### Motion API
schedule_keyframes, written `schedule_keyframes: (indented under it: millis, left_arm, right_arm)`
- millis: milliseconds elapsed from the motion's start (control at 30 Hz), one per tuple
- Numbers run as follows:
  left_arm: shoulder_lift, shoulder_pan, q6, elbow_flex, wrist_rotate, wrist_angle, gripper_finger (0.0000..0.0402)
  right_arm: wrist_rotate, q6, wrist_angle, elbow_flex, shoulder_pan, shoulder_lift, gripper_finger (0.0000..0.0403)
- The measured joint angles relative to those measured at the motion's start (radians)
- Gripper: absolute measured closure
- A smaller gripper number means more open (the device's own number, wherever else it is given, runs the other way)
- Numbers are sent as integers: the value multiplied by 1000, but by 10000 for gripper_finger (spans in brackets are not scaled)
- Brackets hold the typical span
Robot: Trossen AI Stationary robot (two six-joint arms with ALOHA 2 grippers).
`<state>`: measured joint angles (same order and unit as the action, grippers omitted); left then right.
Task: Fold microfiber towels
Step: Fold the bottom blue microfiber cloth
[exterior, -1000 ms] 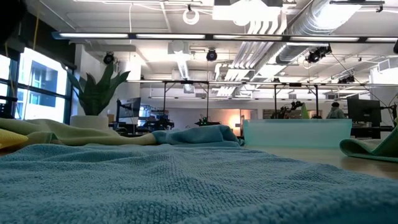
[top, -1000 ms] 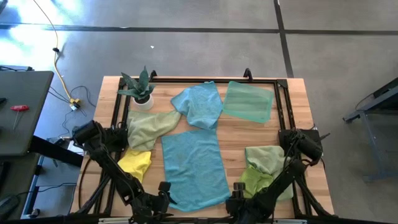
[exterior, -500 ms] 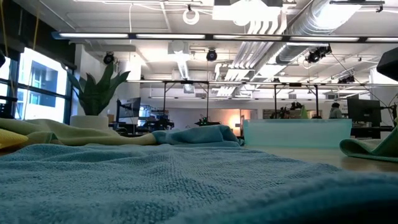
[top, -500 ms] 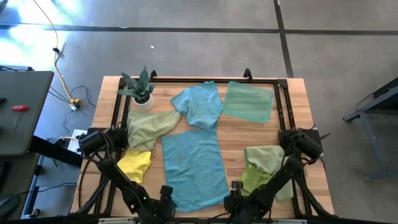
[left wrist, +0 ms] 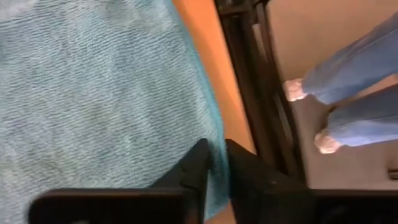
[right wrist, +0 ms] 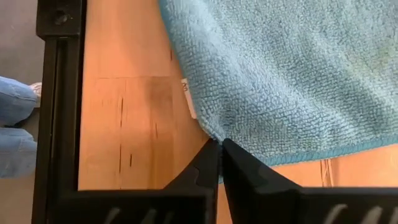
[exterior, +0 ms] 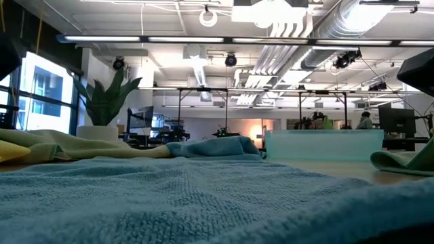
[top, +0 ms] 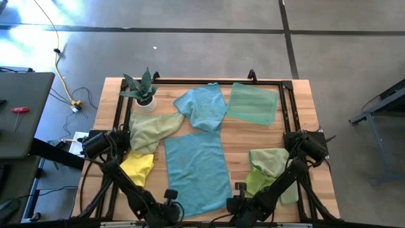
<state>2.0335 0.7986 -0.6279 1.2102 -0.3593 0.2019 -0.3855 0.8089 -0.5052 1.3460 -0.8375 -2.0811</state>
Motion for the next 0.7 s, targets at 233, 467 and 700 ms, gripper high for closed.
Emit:
schedule_keyframes:
  millis: [233, 467, 700]
  left_arm:
    - [0, 0, -50, 67, 25, 80, 394]
    - [-1, 0, -49, 147, 42, 243, 399]
    - [-5, -2, -164, 199, 46, 399, 401]
  right_arm:
    - [29, 21, -4, -1, 2, 8, 401]
    - [128, -21, -27, -5, 20, 70, 402]
    - [187, -116, -47, -3, 87, 128, 403]
